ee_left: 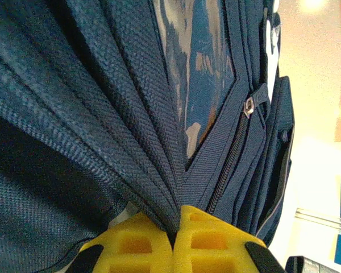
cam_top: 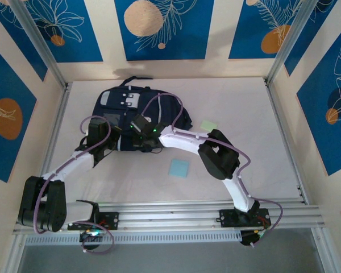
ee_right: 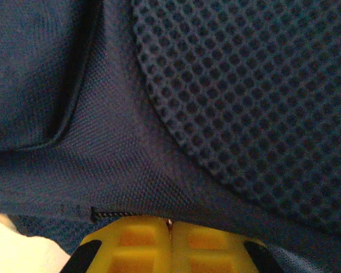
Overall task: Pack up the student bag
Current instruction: Zip the student bag at the top-center of the table.
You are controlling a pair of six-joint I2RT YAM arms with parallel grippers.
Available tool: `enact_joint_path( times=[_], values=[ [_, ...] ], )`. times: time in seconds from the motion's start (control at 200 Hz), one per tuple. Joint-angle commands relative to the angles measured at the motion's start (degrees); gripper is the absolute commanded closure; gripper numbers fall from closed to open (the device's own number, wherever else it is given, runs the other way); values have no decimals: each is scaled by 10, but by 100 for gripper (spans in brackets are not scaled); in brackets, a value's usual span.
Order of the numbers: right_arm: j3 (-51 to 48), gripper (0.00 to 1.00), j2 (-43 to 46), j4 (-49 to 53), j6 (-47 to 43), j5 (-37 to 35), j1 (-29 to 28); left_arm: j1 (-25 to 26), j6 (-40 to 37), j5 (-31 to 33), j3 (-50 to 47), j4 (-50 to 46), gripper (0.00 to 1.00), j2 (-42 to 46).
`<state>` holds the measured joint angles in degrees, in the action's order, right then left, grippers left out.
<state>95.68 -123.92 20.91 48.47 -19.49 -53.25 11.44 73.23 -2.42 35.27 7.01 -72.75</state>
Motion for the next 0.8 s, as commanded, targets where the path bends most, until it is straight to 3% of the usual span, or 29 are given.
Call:
enact_joint_path(
  times=[0.0, 0.11, 0.335, 0.485, 0.62, 0.72, 0.795],
  values=[
    [-29, 100, 37, 14, -17, 14, 24, 2, -26, 23, -5, 60, 100, -6],
    [-37, 100, 45, 66, -83, 69, 31, -9, -42, 24, 3, 72, 100, -28],
    [-70, 100, 61, 243, -193, 34, 81, -39, -85, 33, 34, 59, 100, -45],
    [-92, 100, 90, 270, -245, 35, 143, -54, -94, 29, 38, 67, 100, -53],
    [-63, 100, 84, 297, -289, -12, 194, -62, -100, 18, 45, 77, 100, -71],
    [-33, 100, 71, 305, -310, -25, 203, -69, -113, 17, 58, 76, 100, -87],
    [-16, 100, 64, 301, -327, 5, 190, -77, -129, 12, 78, 78, 100, -108]
  ],
)
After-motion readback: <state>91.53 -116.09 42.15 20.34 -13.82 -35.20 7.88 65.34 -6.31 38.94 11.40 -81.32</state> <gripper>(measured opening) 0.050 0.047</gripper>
